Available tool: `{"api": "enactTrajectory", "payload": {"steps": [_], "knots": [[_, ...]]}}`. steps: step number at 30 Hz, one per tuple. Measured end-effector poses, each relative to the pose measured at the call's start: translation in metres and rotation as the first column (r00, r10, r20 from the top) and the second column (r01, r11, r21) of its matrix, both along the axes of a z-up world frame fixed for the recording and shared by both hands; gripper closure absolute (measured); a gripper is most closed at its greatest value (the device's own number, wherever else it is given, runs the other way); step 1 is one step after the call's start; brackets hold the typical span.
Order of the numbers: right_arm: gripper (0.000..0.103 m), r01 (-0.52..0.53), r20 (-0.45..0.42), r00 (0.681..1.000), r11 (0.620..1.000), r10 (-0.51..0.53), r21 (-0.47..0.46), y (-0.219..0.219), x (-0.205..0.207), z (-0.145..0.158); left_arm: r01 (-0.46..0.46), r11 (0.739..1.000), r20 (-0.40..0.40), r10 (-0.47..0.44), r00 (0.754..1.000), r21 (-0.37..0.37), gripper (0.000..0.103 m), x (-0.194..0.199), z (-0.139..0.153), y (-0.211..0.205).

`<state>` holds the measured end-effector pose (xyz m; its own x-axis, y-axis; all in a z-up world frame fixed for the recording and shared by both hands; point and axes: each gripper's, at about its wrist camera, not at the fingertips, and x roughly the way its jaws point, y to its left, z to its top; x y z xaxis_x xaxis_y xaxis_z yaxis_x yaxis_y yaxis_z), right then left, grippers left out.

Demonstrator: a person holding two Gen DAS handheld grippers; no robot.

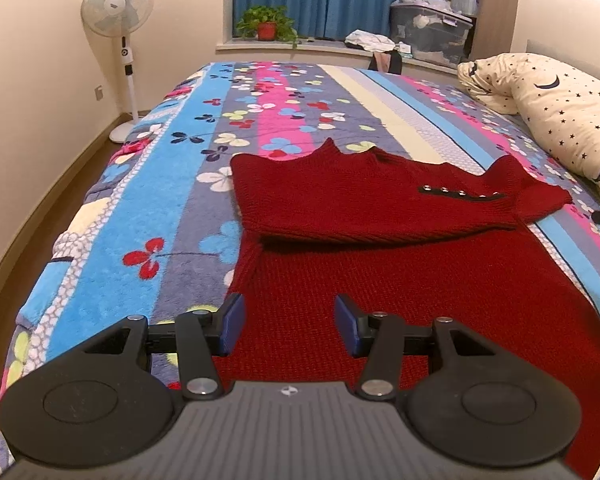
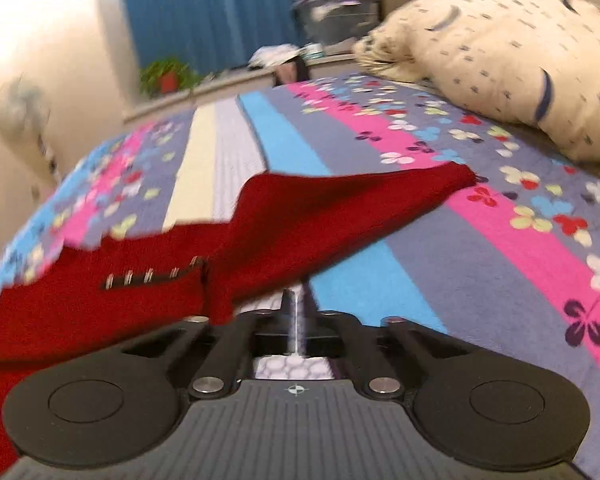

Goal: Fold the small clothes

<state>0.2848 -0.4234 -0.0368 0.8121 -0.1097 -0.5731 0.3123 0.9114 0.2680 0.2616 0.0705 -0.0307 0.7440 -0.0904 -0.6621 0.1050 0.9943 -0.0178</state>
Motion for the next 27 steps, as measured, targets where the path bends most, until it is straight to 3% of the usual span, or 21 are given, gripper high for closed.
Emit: {"api": "enactTrajectory", "payload": {"steps": [3, 8, 14, 15, 16, 18, 23, 27], "knots": [[0.103, 0.097, 0.050, 0.994, 0.992, -0.102, 0.086, -0.029, 0.004, -0.002, 0.018, 1.000, -0.001, -0.018, 1.000, 0.010, 0.048, 0.002, -0.002, -0.006], [0.100, 0.236, 0.039, 0.967, 0.940, -0.253, 0.247, -0.087, 0.026, -0.032, 0.048, 0.998, -0.015, -0.048, 0.999, 0.034, 0.048, 0.008, -0.010, -0.016], [0.093, 0.240, 0.058, 0.960, 0.916, -0.272, 0.321, -0.124, 0.069, -0.071, 0.056, 0.997, -0.032, -0.054, 0.998, 0.048, 0.048, 0.017, -0.019, -0.019], [0.084, 0.242, 0.059, 0.959, 0.911, -0.277, 0.332, -0.129, 0.077, -0.078, 0.052, 0.997, -0.037, -0.050, 0.998, 0.052, 0.048, 0.020, -0.021, -0.019], [0.067, 0.255, 0.060, 0.955, 0.906, -0.291, 0.339, -0.133, 0.084, -0.082, 0.049, 0.997, -0.042, -0.046, 0.998, 0.056, 0.048, 0.022, -0.023, -0.019], [0.051, 0.285, 0.063, 0.942, 0.885, -0.330, 0.368, -0.143, 0.094, -0.093, 0.043, 0.996, -0.043, -0.040, 0.998, 0.072, 0.048, 0.025, -0.025, -0.020], [0.051, 0.314, 0.039, 0.928, 0.834, -0.370, 0.454, -0.167, 0.121, -0.117, 0.036, 0.995, -0.021, -0.034, 0.999, 0.094, 0.048, 0.030, -0.027, -0.019], [0.052, 0.308, 0.051, 0.929, 0.841, -0.368, 0.445, -0.172, 0.140, -0.126, 0.024, 0.996, -0.027, -0.022, 0.999, 0.084, 0.048, 0.035, -0.029, -0.017]]}}
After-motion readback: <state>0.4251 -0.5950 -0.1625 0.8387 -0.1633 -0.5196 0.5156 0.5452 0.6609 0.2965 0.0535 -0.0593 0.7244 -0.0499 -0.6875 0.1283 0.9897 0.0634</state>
